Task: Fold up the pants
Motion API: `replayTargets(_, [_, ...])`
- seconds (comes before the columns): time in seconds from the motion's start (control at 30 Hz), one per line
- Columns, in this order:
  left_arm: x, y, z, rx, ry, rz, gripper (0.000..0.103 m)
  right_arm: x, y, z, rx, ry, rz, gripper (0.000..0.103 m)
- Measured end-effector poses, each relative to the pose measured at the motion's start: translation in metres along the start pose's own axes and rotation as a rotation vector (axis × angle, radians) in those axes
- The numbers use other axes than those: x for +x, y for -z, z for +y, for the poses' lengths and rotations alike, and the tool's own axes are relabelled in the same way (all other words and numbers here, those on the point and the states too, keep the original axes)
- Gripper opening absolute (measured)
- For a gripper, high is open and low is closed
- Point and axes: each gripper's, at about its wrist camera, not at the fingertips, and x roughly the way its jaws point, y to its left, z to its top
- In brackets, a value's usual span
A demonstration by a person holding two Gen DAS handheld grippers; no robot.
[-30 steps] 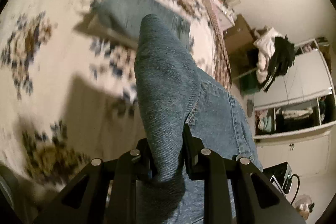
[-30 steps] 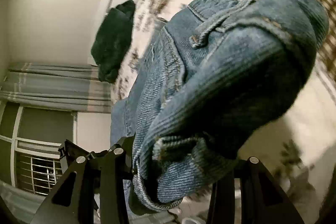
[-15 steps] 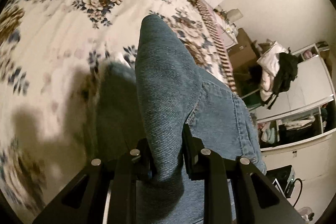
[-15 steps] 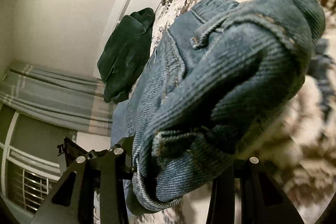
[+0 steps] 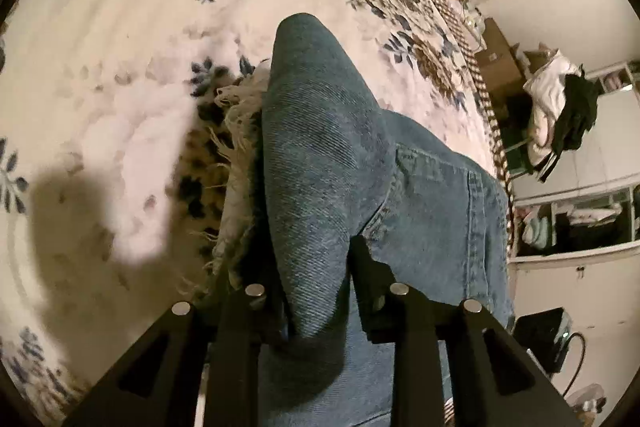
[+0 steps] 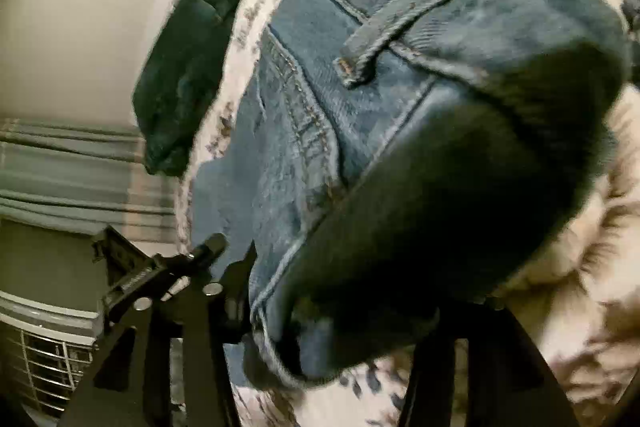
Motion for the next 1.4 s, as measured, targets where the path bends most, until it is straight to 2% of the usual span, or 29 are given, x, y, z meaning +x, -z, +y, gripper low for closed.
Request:
replayTargets(0.03, [-0.004,0.003,-0.009,0.027,-0.051,0.001,0.028,-0.004,-0.001,0.001,-0.010,0.029,0.005,0.068])
replayTargets(0.1, [-0.008,0.006,-0.017,0.076,-0.135,-0.004,0.031,-0.013,-0.004,0.012,-0.060,0.129,0.008,0.076])
replayTargets(0.17, [-0.014,0.015,-0.028,0.113,-0.194,-0.006,0.035,-0.020,-0.005,0.015,-0.102,0.193,0.025,0.085])
replayTargets(0.2, [-0.016,0.017,-0.031,0.120,-0.214,-0.006,0.037,-0.025,-0.006,0.017,-0.126,0.245,0.027,0.094])
replayTargets(0.27, [-0.025,0.025,-0.039,0.139,-0.264,-0.019,0.045,-0.041,-0.003,0.028,-0.193,0.339,0.014,0.094])
replayTargets(0.3, [-0.031,0.030,-0.044,0.144,-0.282,-0.031,0.052,-0.043,-0.010,0.045,-0.233,0.400,0.001,0.094])
replayTargets(0.33, [-0.038,0.034,-0.051,0.154,-0.306,-0.042,0.064,-0.051,-0.012,0.053,-0.263,0.440,-0.011,0.096])
replayTargets(0.37, [-0.043,0.037,-0.057,0.161,-0.313,-0.049,0.070,-0.058,-0.012,0.063,-0.297,0.473,-0.027,0.098])
replayTargets(0.4, [-0.050,0.042,-0.064,0.172,-0.316,-0.059,0.081,-0.062,-0.015,0.079,-0.354,0.533,-0.052,0.103])
replayTargets(0.43, [-0.054,0.045,-0.071,0.182,-0.322,-0.059,0.088,-0.068,-0.013,0.090,-0.394,0.573,-0.069,0.103])
replayTargets(0.57, [-0.076,0.063,-0.106,0.228,-0.439,-0.090,0.089,-0.103,-0.006,0.136,-0.532,0.703,-0.167,0.103])
replayTargets(0.7, [-0.109,0.088,-0.134,0.233,-0.461,-0.137,0.089,-0.141,-0.006,0.172,-0.533,0.698,-0.186,0.103])
replayTargets(0.87, [-0.157,0.123,-0.172,0.238,-0.496,-0.211,0.089,-0.210,0.013,0.204,-0.571,0.680,-0.236,0.103])
replayTargets(1.17, [-0.257,0.202,-0.241,0.224,-0.506,-0.358,0.089,-0.347,0.073,0.259,-0.687,0.631,-0.294,0.103])
replayTargets(1.4, [-0.328,0.266,-0.287,0.224,-0.495,-0.458,0.089,-0.458,0.125,0.299,-0.757,0.557,-0.360,0.103])
